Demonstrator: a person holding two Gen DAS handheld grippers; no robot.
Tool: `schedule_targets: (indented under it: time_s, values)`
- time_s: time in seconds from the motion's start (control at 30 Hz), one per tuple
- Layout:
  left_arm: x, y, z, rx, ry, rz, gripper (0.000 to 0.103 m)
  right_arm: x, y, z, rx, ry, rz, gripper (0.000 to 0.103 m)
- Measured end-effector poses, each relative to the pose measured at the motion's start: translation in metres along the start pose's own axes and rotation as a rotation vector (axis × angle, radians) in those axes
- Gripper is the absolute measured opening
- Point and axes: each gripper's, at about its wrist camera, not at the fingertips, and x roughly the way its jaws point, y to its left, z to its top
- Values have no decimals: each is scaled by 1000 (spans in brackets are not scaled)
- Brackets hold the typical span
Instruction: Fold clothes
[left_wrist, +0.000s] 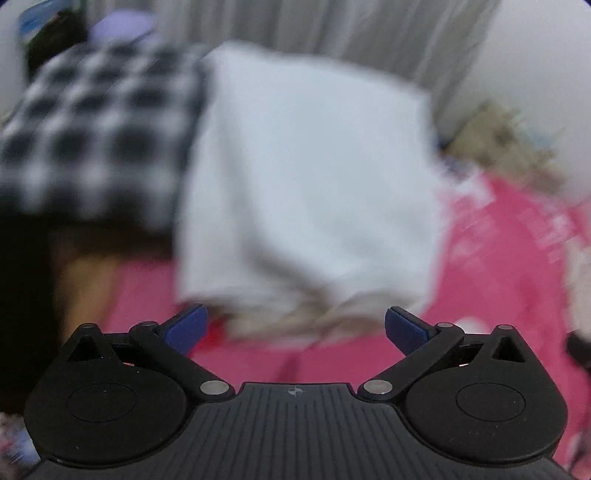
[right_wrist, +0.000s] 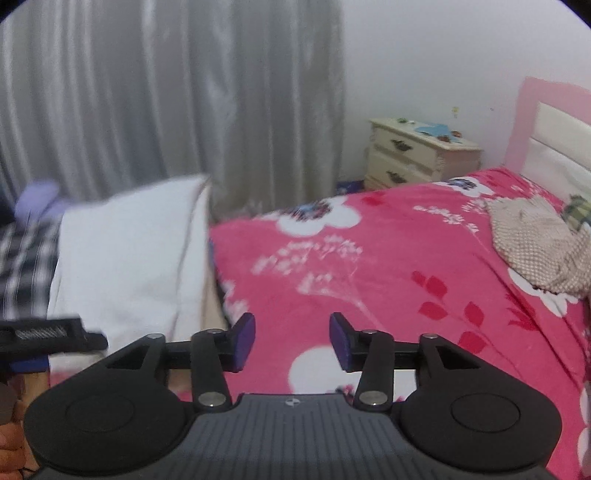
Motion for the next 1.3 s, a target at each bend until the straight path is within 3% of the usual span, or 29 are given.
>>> schedule_targets:
  time_s: [0.13,0.23,0.3,0.4,0.77,0.93,1.3]
  values:
    - [-10,22,-15,88,-20,76,103,3,33,-18,-78,42,26,54]
    - [-17,26,-20,182,-96,120,103,4,49,-26,-46,72,37,56]
    - [-12,28,-14,184,-122,141,103,3,56,-29,0,82,46,65]
    - [-12,31,-8,182,-152,150,103,0,65,-31,17,84,51,70]
    - [-10,34,3,192,-164,133,103,-2,92,-33,-100,87,39,76]
    - [-8,29,11,192,-195,132,103,3,96,-34,-106,100,43,77]
    - [0,24,12,190,-146,96,103,7,94,-36,-84,126,50,79]
